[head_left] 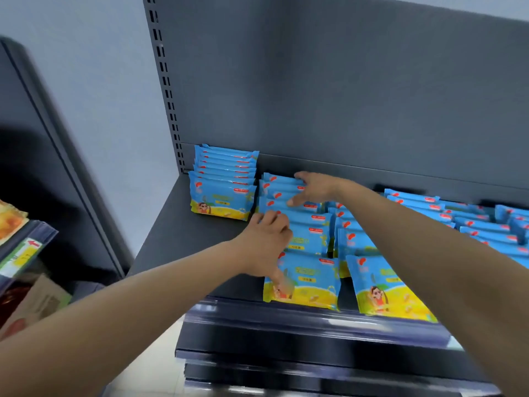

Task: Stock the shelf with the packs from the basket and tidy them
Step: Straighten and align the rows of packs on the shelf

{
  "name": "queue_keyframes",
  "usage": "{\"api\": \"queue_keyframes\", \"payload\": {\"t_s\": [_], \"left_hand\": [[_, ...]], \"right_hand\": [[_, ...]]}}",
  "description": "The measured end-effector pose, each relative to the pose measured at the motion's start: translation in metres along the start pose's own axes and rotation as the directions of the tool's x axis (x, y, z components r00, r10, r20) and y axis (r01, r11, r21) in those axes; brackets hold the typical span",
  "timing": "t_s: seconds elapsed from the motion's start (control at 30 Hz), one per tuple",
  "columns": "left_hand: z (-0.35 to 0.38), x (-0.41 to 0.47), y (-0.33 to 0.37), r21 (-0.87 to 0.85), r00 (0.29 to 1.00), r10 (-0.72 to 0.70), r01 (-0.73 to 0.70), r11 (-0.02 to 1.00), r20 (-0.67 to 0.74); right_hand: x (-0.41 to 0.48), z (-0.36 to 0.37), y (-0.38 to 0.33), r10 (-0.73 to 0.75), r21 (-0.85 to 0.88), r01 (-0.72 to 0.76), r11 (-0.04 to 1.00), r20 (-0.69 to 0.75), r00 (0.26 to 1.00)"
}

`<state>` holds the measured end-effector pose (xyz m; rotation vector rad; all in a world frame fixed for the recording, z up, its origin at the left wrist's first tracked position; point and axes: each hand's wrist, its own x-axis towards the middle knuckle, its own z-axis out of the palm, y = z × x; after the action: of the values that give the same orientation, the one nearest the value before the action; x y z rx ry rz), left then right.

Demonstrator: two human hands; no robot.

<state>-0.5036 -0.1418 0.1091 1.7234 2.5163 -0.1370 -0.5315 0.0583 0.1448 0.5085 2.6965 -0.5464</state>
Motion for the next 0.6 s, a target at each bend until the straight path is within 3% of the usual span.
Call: {"api": "queue_keyframes", "payload": {"t_s": [0.1, 0.33, 0.47, 0.6], "left_hand": [[-0.001, 0.003, 0.004, -0.037, 0.999, -0.044, 0.044, 0.998, 0.024], [-0.011, 0.011, -0.01, -0.159, 0.965, -0.236, 0.216, 0.963, -0.117], [-0.009, 0.016, -0.013, -0.313, 0.965, -0.256, 0.224, 0.923, -0.063], [-0.012, 0.019, -0.014, -0.274, 0.969, -0.247, 0.246, 0.93, 0.031]], "right_hand": [[0.006, -0.005, 0.004, 0.02, -0.041, -0.019, 0.999, 0.043, 0.999], [0.018, -0.015, 0.005, 0.057, -0.048, -0.048, 0.998, 0.224, 0.973], [0.023, -0.022, -0.001, 0.034, -0.151, 0.01, 0.988, 0.288, 0.957], [0.024, -0.024, -0.006, 0.031, -0.207, 0.039, 0.977, 0.327, 0.945]]}}
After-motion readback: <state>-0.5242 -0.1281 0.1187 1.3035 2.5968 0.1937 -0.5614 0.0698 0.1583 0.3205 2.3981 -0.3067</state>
